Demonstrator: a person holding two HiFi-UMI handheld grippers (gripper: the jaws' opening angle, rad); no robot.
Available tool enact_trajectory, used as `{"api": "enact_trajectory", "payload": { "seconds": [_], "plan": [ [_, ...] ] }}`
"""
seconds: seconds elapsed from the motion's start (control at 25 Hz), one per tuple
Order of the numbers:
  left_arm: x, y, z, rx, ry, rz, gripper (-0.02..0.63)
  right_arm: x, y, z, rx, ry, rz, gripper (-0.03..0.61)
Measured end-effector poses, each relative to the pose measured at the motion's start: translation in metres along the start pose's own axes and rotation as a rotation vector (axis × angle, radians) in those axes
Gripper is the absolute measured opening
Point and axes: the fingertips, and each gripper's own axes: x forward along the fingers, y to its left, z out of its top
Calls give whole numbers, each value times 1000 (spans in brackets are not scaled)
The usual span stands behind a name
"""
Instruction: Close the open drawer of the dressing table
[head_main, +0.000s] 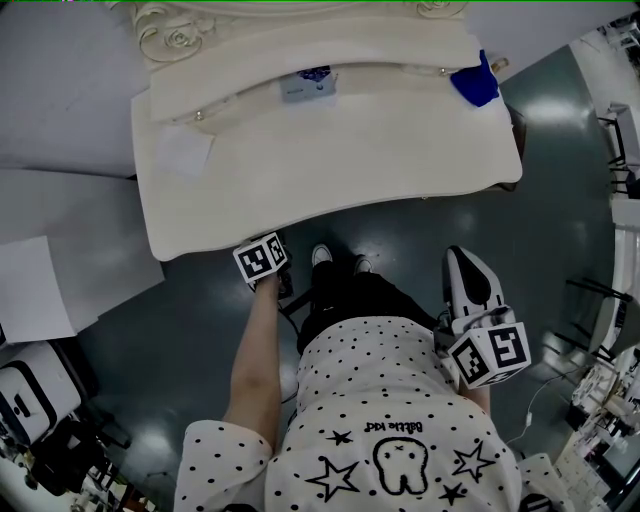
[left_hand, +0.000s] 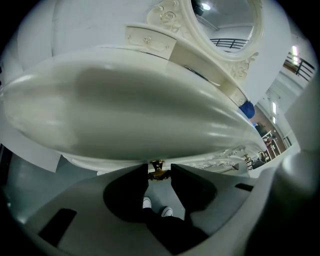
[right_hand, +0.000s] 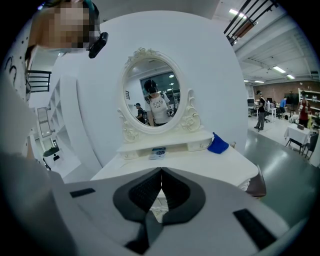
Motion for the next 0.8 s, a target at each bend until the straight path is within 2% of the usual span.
{"api": "enact_trajectory", "payload": {
  "seconds": [0.28,0.44,0.8],
  "plan": [
    [0,1,1,1,7,0,152,-1,2,-1,2,-2,2,9],
    [0,0,1,0,25,-30,153,-5,0,-2,7,-9,-4,9],
    [-15,4,-17,55,58,-43,161,-15,-9,-7,31,-32,-10,9]
  ]
}}
